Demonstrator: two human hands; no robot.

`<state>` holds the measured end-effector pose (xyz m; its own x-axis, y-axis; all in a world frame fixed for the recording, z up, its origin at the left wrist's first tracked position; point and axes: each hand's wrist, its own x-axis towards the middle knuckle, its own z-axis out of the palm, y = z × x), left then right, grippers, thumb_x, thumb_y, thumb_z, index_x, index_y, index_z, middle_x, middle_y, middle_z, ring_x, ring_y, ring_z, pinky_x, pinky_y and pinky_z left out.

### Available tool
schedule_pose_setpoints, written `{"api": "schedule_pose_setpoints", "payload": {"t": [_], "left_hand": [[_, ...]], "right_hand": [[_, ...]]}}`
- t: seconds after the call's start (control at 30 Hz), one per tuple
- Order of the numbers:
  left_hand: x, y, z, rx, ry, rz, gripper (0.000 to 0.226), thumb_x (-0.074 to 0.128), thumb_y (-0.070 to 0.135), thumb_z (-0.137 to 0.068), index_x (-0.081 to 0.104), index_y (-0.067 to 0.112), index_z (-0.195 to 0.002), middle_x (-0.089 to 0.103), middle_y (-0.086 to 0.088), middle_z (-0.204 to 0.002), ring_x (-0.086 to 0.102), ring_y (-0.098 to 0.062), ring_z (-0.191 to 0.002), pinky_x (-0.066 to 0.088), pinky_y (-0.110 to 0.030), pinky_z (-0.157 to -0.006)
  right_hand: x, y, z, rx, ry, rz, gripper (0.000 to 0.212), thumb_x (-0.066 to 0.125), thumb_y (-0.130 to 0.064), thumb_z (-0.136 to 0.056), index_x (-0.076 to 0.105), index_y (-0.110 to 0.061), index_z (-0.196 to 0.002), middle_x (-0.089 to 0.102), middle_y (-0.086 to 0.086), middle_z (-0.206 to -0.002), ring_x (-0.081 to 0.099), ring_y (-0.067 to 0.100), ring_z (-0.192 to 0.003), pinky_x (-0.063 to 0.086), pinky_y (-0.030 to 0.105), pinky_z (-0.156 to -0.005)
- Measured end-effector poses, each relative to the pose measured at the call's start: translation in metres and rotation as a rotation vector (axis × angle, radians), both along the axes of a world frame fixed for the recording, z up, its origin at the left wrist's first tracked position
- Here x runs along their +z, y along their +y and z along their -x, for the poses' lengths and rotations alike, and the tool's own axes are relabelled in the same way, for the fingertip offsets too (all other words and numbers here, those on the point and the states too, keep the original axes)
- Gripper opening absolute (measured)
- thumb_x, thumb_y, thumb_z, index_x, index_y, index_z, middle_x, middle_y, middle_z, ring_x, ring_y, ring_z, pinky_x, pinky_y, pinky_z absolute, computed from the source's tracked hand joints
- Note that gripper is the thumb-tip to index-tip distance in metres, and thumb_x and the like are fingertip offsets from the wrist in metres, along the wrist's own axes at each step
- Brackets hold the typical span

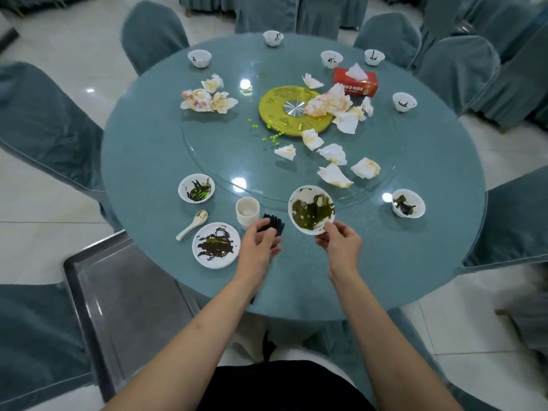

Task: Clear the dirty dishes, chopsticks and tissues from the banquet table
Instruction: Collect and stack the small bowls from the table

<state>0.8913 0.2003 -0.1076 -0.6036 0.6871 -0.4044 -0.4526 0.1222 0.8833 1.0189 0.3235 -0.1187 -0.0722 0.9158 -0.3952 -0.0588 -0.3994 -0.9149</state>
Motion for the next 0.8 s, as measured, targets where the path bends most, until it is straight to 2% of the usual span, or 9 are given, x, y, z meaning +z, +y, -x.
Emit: {"api": "schedule_pose_setpoints", "payload": {"t": [0.1, 0.23, 0.33, 0.43, 0.63, 0.73, 0.8], "left_hand": [[0.018, -0.020, 0.018, 0.004, -0.003, -0.068, 0.042, 0.060, 0.028, -0.104, 0.050, 0.025, -0.144, 0.067, -0.007, -0.127, 0.067, -0.018, -0.117, 0.057, -0.037, -0.099], [0.024, -0.054, 0.046, 0.044, 0.095, -0.060, 0.045, 0.059, 0.026, -0.105, 0.046, 0.035, -0.147, 0.071, -0.007, -0.120, 0.068, -0.017, -0.115, 0.058, -0.036, -0.098], [0.024, -0.083, 0.067, 0.086, 0.097, -0.050, 0.046, 0.051, 0.020, -0.108, 0.042, 0.033, -0.151, 0.070, -0.007, -0.120, 0.067, -0.021, -0.116, 0.057, -0.041, -0.099], [0.021, -0.110, 0.086, 0.124, 0.112, -0.057, 0.045, 0.048, 0.017, -0.109, 0.041, 0.031, -0.152, 0.068, -0.004, -0.125, 0.069, -0.019, -0.114, 0.058, -0.041, -0.097], [0.006, -0.152, 0.115, 0.201, 0.119, -0.057, 0.049, 0.048, 0.022, -0.109, 0.037, 0.034, -0.155, 0.057, -0.003, -0.145, 0.060, -0.023, -0.129, 0.055, -0.044, -0.102], [0.001, -0.161, 0.132, 0.236, 0.109, -0.050, 0.048, 0.048, 0.026, -0.108, 0.038, 0.039, -0.153, 0.053, -0.003, -0.147, 0.058, -0.023, -0.131, 0.055, -0.040, -0.102], [0.001, -0.162, 0.142, 0.265, 0.078, -0.045, 0.049, 0.049, 0.024, -0.108, 0.038, 0.040, -0.153, 0.055, -0.002, -0.144, 0.059, -0.022, -0.130, 0.056, -0.038, -0.101]], "right_hand": [[0.016, -0.029, 0.029, 0.085, 0.027, -0.021, 0.012, 0.068, -0.012, -0.097, 0.071, -0.004, -0.105, 0.075, 0.016, -0.093, 0.070, 0.020, -0.074, 0.060, 0.029, -0.068], [0.021, -0.069, 0.066, 0.192, 0.026, -0.028, 0.011, 0.070, -0.016, -0.095, 0.073, -0.008, -0.101, 0.076, 0.016, -0.094, 0.071, 0.023, -0.078, 0.059, 0.031, -0.068], [0.023, -0.099, 0.094, 0.259, 0.014, -0.011, 0.012, 0.070, -0.016, -0.096, 0.074, -0.008, -0.103, 0.077, 0.013, -0.094, 0.073, 0.023, -0.080, 0.059, 0.030, -0.068], [0.022, -0.124, 0.118, 0.324, 0.023, 0.001, 0.012, 0.069, -0.015, -0.096, 0.074, -0.006, -0.103, 0.076, 0.016, -0.095, 0.072, 0.023, -0.079, 0.060, 0.031, -0.069], [0.013, -0.156, 0.158, 0.423, -0.009, 0.023, 0.011, 0.071, -0.014, -0.095, 0.075, -0.008, -0.103, 0.076, 0.014, -0.088, 0.069, 0.023, -0.071, 0.061, 0.034, -0.069], [0.010, -0.160, 0.183, 0.495, -0.027, 0.030, 0.007, 0.070, -0.014, -0.095, 0.075, -0.013, -0.100, 0.077, 0.014, -0.088, 0.070, 0.022, -0.070, 0.063, 0.037, -0.072], [0.006, -0.160, 0.197, 0.527, -0.037, 0.036, 0.007, 0.070, -0.014, -0.096, 0.074, -0.012, -0.100, 0.076, 0.017, -0.088, 0.070, 0.023, -0.069, 0.061, 0.034, -0.067]]}}
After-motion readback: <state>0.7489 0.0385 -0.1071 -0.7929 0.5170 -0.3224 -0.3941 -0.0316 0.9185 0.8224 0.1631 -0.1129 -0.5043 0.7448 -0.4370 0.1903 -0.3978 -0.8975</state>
